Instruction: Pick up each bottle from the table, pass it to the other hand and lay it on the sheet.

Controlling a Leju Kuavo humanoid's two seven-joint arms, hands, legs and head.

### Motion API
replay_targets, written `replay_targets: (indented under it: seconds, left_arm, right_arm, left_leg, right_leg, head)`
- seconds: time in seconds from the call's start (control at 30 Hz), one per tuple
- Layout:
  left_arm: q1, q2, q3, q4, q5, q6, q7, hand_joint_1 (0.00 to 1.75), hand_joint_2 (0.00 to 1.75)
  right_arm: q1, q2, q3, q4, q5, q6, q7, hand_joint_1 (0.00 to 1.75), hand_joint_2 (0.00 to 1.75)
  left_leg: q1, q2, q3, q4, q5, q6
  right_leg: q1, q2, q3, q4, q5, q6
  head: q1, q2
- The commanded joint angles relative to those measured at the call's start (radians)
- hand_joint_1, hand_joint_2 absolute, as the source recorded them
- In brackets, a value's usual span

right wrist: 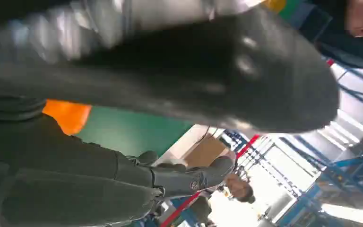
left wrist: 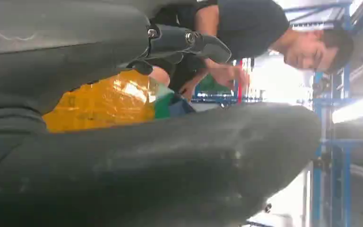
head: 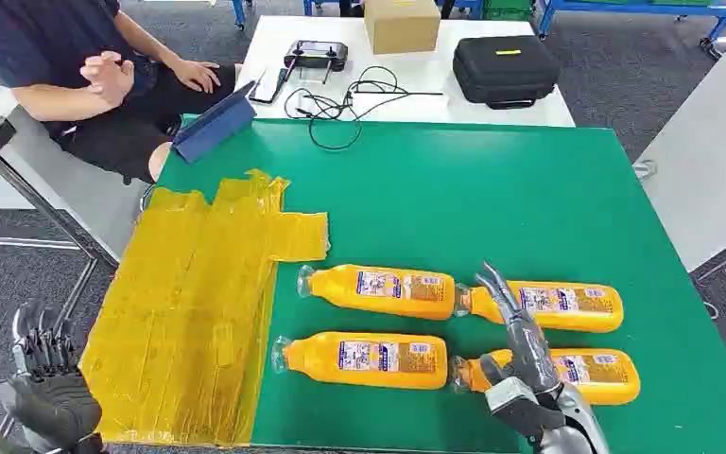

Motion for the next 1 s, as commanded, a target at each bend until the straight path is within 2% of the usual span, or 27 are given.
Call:
replay_targets:
  seconds: [0.03,0.13,0.3,0.33,0.47,0.6,0.67,0.77,0.8,0.87,0.9,1.0]
  left_arm:
    - [0.031,-0.005,-0.002,-0.041,0.018,0.04,0.002,0.0,0.0]
    - [0.034,-0.005,-0.005,-0.044,0.019,0.043,0.003,0.0,0.0]
    - [0.053,-0.005,-0.013,-0.052,0.022,0.058,0.004,0.0,0.0]
    - [0.056,-0.005,-0.01,-0.054,0.022,0.059,0.004,0.0,0.0]
    - [0.055,-0.005,-0.007,-0.055,0.012,0.057,0.003,0.0,0.0]
    - [0.036,-0.005,0.006,-0.055,-0.036,0.007,-0.003,0.0,0.0]
    - [0.027,-0.005,0.002,-0.062,-0.05,-0.028,0.002,0.0,0.0]
    - [0.02,-0.003,-0.022,-0.087,-0.083,-0.07,0.018,0.0,0.0]
    - [0.02,-0.003,-0.038,-0.107,-0.1,-0.089,0.027,0.0,0.0]
    - [0.016,0.001,-0.054,-0.124,-0.104,-0.106,0.045,0.0,0.0]
    - [0.007,0.015,-0.077,-0.13,-0.109,-0.124,0.052,0.0,0.0]
    - [-0.023,0.057,-0.14,-0.121,-0.111,-0.108,0.087,0.0,0.0]
  right_arm:
    - [-0.061,-0.057,0.124,0.064,-0.073,-0.007,-0.012,0.0,0.0]
    - [-0.061,-0.062,0.127,0.062,-0.077,-0.006,-0.012,0.0,0.0]
    - [-0.074,-0.124,0.156,0.069,-0.134,-0.002,-0.012,0.0,0.0]
    - [-0.079,-0.161,0.184,0.085,-0.159,-0.022,-0.012,0.0,1.75]
    - [-0.072,-0.188,0.188,0.071,-0.176,-0.014,-0.012,0.0,1.75]
    - [-0.065,-0.261,0.2,0.029,-0.235,-0.016,-0.009,0.0,1.75]
    - [-0.071,-0.241,0.198,0.025,-0.239,-0.018,-0.005,0.0,1.75]
    - [-0.047,-0.162,0.188,-0.006,-0.213,-0.054,0.001,0.0,1.75]
    - [-0.03,-0.12,0.173,-0.044,-0.209,-0.06,0.004,0.0,0.0]
    - [-0.025,-0.088,0.163,-0.081,-0.228,-0.029,0.007,0.0,0.0]
    - [-0.032,-0.055,0.147,-0.115,-0.282,0.026,-0.012,0.0,0.0]
    - [-0.049,0.01,0.122,-0.184,-0.29,0.082,-0.012,0.0,0.0]
  left_leg:
    - [0.001,0.002,0.001,0.0,-0.001,-0.002]
    - [0.002,0.005,0.004,-0.001,-0.002,-0.004]
    - [0.001,0.003,0.002,-0.001,-0.001,-0.002]
    - [0.001,0.004,0.004,-0.001,-0.002,-0.003]
    - [0.0,0.001,0.001,0.0,-0.001,-0.001]
    - [0.0,0.001,0.001,0.0,-0.001,-0.002]
    - [0.0,0.001,0.001,0.0,-0.001,-0.002]
    - [0.001,0.001,0.001,0.0,0.0,-0.002]
    - [0.001,0.002,0.002,0.0,-0.001,-0.003]
    - [0.002,0.002,0.003,-0.001,-0.001,-0.004]
    - [0.002,0.001,0.002,0.0,-0.001,-0.003]
    - [0.003,0.004,0.003,0.0,-0.002,-0.005]
  right_leg:
    - [0.001,0.002,0.001,-0.001,0.0,-0.001]
    - [0.002,0.003,0.004,-0.003,0.0,-0.002]
    - [0.001,0.001,0.002,-0.001,0.0,-0.001]
    - [0.002,0.002,0.004,-0.002,0.0,-0.001]
    - [0.0,0.001,0.001,-0.001,0.0,0.0]
    - [0.0,0.0,0.001,-0.001,0.0,-0.001]
    - [0.0,0.0,0.001,-0.001,0.0,-0.001]
    - [0.001,0.001,0.001,-0.001,0.0,-0.001]
    - [0.002,0.001,0.002,-0.002,0.0,-0.002]
    - [0.002,0.0,0.003,-0.002,0.0,-0.002]
    - [0.002,0.0,0.002,-0.001,0.0,-0.002]
    - [0.003,0.002,0.002,-0.001,0.0,-0.003]
  head:
    - [0.0,0.0]
    - [0.0,0.0]
    - [0.0,0.0]
    - [0.0,0.0]
    - [0.0,0.0]
    - [0.0,0.0]
    - [0.0,0.0]
    - [0.0,0.0]
    - [0.0,0.0]
    - [0.0,0.0]
    - [0.0,0.0]
    - [0.0,0.0]
